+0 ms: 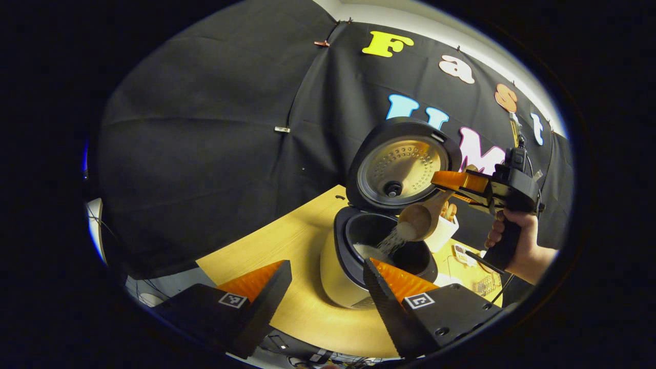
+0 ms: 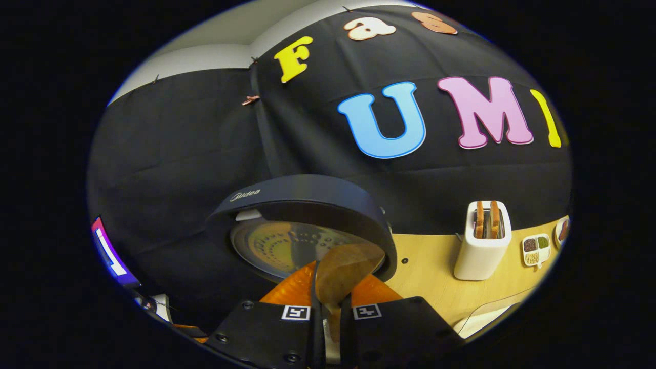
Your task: Close the left gripper, press the button to open the rice cooker; take a wooden spoon from the chopstick holder with the right hand, scoop a spoonful of rice and pour it into the rice cooker, then put the wooden spoon back into the chopstick holder.
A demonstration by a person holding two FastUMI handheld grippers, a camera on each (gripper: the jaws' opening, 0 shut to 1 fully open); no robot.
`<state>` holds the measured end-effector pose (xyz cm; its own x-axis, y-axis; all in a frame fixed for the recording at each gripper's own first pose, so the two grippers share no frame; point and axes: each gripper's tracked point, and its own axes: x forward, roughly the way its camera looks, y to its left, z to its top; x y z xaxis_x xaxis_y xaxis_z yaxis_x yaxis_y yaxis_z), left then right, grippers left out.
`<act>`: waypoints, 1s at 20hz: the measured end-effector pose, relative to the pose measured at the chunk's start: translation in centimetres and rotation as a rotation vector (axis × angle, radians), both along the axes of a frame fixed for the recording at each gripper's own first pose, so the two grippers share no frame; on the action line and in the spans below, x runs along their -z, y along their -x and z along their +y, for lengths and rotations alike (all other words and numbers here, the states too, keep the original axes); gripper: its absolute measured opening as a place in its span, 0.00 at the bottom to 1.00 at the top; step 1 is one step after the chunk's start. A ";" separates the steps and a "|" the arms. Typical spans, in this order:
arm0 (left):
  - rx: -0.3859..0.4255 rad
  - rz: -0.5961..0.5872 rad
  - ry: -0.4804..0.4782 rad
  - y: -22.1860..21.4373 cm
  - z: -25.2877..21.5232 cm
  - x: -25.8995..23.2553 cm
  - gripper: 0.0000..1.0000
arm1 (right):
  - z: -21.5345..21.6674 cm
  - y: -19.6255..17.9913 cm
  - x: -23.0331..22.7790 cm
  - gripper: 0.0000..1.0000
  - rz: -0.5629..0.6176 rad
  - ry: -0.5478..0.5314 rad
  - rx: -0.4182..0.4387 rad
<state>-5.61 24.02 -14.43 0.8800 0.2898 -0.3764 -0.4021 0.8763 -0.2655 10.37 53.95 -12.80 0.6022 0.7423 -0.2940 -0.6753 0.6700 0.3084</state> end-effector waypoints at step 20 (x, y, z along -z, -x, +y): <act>0.064 -0.001 -0.044 -0.7 -2.4 -0.1 0.95 | -1.5 3.1 1.0 0.15 -0.168 0.147 -0.153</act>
<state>-4.91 21.59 -14.34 0.8976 0.2487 -0.3638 -0.3444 0.9110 -0.2269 7.23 52.48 -13.77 0.5360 0.7851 -0.3103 -0.8055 0.5856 0.0904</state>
